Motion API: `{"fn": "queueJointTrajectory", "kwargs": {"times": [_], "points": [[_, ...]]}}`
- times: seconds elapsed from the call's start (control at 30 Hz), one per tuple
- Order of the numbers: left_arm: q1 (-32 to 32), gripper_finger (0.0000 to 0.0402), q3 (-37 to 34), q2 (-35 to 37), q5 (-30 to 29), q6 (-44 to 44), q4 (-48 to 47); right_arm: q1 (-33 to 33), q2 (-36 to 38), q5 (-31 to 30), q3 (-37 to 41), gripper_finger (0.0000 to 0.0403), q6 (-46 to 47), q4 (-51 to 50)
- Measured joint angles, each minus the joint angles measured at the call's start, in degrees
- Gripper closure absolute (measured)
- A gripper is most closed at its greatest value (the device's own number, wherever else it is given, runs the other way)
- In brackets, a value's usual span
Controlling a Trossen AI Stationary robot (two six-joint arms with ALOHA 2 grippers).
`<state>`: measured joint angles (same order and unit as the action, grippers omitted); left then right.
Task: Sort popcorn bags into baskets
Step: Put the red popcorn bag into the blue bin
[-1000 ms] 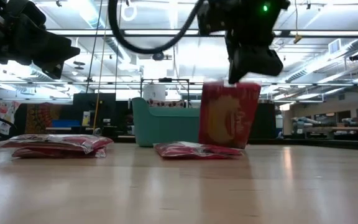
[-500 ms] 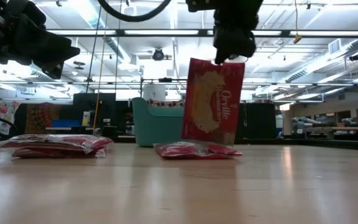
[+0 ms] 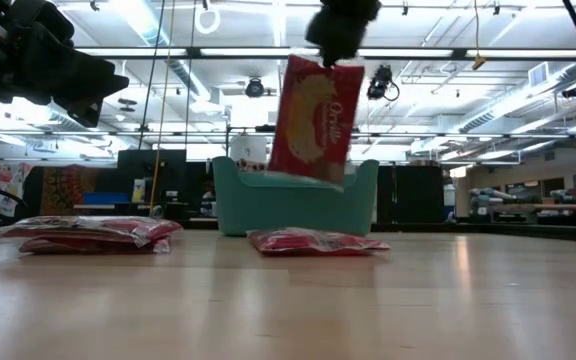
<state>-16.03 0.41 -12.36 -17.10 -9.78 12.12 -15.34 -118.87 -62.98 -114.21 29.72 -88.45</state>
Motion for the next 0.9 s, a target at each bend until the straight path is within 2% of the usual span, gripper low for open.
{"fn": "queueJointTrajectory", "kwargs": {"times": [0.13,0.3,0.53,0.67,0.9], "points": [[0.0,0.0285,0.0,0.0,0.0,0.0,0.0,2.5,0.0,0.4,-5.2,0.0400,-1.4,0.6],[0.0,0.0285,0.0,0.0,0.0,0.0,0.0,6.2,0.0,5.5,-9.6,0.0400,-4.0,3.8],[0.0,0.0285,0.0,0.0,0.0,0.0,0.0,12.4,0.0,16.5,-10.3,0.0400,-14.5,15.4],[0.0,0.0285,0.0,0.0,0.0,0.0,0.0,15.7,0.0,20.7,-10.3,0.0400,-18.7,21.1],[0.0,0.0285,0.0,0.0,0.0,0.0,0.0,20.1,0.0,29.0,-9.7,0.0400,-19.1,26.5]]}}
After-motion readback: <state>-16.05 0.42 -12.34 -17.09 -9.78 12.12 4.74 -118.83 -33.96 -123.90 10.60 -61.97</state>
